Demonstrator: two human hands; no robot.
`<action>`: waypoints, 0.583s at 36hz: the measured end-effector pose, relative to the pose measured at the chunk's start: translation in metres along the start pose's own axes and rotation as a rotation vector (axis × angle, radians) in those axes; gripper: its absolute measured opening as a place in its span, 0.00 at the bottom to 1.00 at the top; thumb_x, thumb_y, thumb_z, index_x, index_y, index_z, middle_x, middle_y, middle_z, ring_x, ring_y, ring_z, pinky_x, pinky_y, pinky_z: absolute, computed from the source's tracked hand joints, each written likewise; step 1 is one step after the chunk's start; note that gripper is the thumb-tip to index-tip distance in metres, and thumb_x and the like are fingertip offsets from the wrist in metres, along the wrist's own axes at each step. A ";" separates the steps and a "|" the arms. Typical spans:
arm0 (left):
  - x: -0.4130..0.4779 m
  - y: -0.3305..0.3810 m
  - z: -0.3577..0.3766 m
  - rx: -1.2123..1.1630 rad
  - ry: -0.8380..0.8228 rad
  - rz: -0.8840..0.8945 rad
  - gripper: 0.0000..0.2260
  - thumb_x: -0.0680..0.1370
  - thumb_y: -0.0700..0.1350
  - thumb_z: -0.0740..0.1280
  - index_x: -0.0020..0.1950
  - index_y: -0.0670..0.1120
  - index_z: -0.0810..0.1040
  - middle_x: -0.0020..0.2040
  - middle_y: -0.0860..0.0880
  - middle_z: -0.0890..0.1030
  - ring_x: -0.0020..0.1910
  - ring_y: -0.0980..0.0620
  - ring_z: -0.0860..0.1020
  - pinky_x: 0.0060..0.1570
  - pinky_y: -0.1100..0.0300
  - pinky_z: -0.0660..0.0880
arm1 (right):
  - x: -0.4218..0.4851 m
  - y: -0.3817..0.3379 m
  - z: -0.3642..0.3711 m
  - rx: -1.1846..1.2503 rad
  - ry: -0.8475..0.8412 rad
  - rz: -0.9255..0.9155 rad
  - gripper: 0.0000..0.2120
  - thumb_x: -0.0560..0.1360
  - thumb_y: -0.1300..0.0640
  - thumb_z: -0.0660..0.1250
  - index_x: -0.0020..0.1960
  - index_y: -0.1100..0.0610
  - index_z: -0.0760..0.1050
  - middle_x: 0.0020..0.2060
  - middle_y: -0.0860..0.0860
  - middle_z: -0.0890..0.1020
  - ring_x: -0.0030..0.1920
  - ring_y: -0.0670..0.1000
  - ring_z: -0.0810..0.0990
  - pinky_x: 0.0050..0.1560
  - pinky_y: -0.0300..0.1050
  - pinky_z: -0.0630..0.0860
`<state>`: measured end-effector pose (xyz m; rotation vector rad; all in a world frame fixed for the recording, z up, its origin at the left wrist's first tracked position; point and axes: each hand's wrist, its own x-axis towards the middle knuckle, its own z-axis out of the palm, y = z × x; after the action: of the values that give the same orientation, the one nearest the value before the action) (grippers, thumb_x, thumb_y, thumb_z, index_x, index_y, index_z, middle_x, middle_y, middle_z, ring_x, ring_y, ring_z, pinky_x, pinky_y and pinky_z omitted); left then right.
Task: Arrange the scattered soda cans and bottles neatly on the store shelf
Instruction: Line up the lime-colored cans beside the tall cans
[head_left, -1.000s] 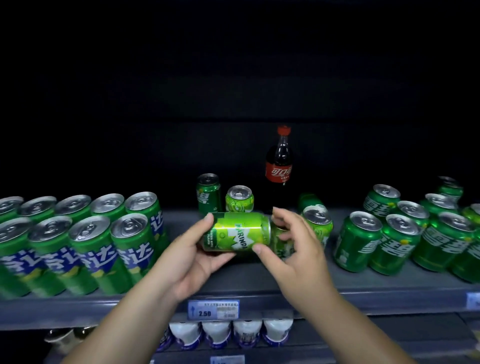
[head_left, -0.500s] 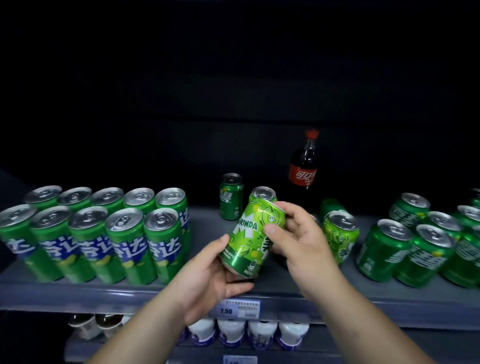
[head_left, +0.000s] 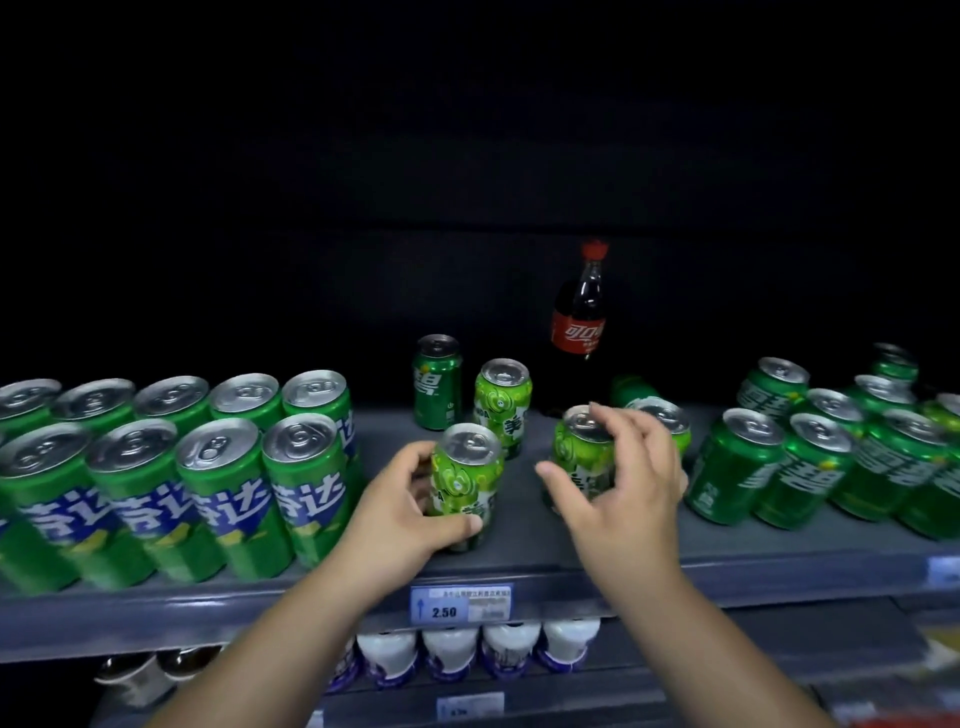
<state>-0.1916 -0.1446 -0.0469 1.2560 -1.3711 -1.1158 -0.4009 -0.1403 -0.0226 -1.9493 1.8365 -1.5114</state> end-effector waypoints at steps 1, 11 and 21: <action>0.001 -0.002 0.000 -0.011 0.004 -0.005 0.30 0.63 0.35 0.81 0.59 0.50 0.74 0.52 0.54 0.84 0.54 0.51 0.82 0.56 0.56 0.78 | -0.001 0.006 0.002 -0.067 -0.006 0.035 0.33 0.67 0.40 0.76 0.68 0.49 0.73 0.63 0.47 0.70 0.65 0.51 0.67 0.67 0.56 0.62; 0.002 -0.007 0.001 0.050 -0.087 0.043 0.35 0.67 0.35 0.78 0.65 0.61 0.69 0.57 0.63 0.80 0.59 0.63 0.78 0.54 0.69 0.73 | -0.014 0.022 0.025 -0.205 0.026 0.044 0.32 0.69 0.52 0.78 0.68 0.46 0.67 0.65 0.54 0.72 0.65 0.58 0.69 0.63 0.60 0.64; -0.001 -0.008 0.000 0.264 -0.076 0.091 0.34 0.68 0.47 0.79 0.67 0.62 0.64 0.58 0.62 0.79 0.57 0.65 0.77 0.61 0.57 0.75 | -0.030 0.013 0.012 0.038 -0.131 0.056 0.37 0.67 0.44 0.79 0.70 0.42 0.65 0.60 0.41 0.66 0.62 0.47 0.70 0.64 0.52 0.73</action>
<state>-0.1904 -0.1443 -0.0552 1.3329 -1.6584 -0.9500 -0.3966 -0.1267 -0.0549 -1.9138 1.7807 -1.3582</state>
